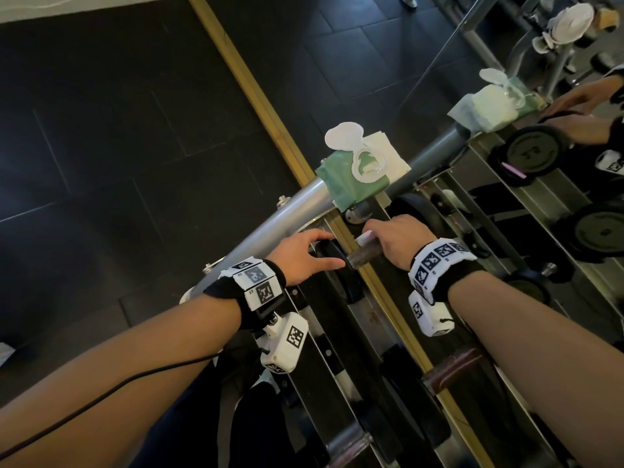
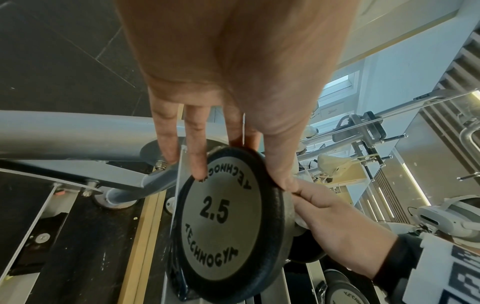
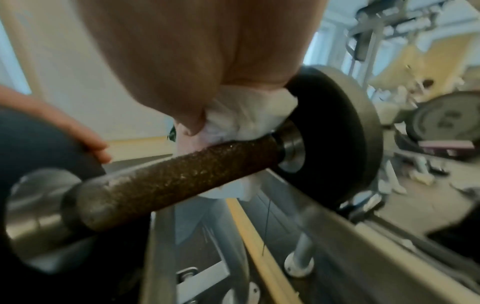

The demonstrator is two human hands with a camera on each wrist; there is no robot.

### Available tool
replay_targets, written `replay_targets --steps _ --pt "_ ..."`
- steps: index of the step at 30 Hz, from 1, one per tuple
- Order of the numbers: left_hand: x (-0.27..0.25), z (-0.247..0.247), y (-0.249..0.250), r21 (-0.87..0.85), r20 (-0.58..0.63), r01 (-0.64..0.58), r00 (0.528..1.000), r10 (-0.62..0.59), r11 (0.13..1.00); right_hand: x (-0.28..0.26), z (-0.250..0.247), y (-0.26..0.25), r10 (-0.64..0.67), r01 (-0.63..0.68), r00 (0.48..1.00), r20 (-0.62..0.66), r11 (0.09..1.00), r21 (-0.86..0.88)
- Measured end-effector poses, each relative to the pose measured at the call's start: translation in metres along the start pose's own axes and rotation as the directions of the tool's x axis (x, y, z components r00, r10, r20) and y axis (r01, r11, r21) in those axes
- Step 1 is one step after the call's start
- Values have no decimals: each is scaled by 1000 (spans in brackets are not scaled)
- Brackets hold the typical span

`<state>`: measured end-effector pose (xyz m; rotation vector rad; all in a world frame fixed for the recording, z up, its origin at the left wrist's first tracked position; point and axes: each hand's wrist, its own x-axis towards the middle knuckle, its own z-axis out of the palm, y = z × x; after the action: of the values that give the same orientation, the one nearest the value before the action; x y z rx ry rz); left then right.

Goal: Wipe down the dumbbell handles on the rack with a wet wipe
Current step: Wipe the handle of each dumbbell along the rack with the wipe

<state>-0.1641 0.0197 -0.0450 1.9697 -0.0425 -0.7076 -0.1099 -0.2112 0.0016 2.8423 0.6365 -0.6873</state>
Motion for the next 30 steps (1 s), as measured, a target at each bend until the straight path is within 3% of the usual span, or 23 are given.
replay_targets --steps 2,8,11,14,19,26,30 --pt "-1 0 0 1 -3 -2 1000 2 1000 1 -1 3 8 -12 999 45 996 89" --pt "-1 2 -2 -4 -17 -10 1000 10 1000 -2 -6 -7 -7 -8 994 112 990 138" --pt "-1 3 -1 11 -22 -19 1000 19 1000 -2 -9 -16 1 -60 982 187 949 310" --pt "-1 2 -1 15 -16 -22 1000 22 1000 -1 -20 -7 17 -98 983 181 887 451" --pt "-1 0 -3 -4 -6 -6 1000 6 1000 -4 -26 -1 58 -113 980 192 951 288" --pt "-1 2 -1 8 -8 -8 1000 8 1000 -9 -25 0 56 -153 973 223 881 448" --pt "-1 2 -1 12 -11 7 1000 -7 1000 -7 -32 3 19 -106 978 208 903 417"
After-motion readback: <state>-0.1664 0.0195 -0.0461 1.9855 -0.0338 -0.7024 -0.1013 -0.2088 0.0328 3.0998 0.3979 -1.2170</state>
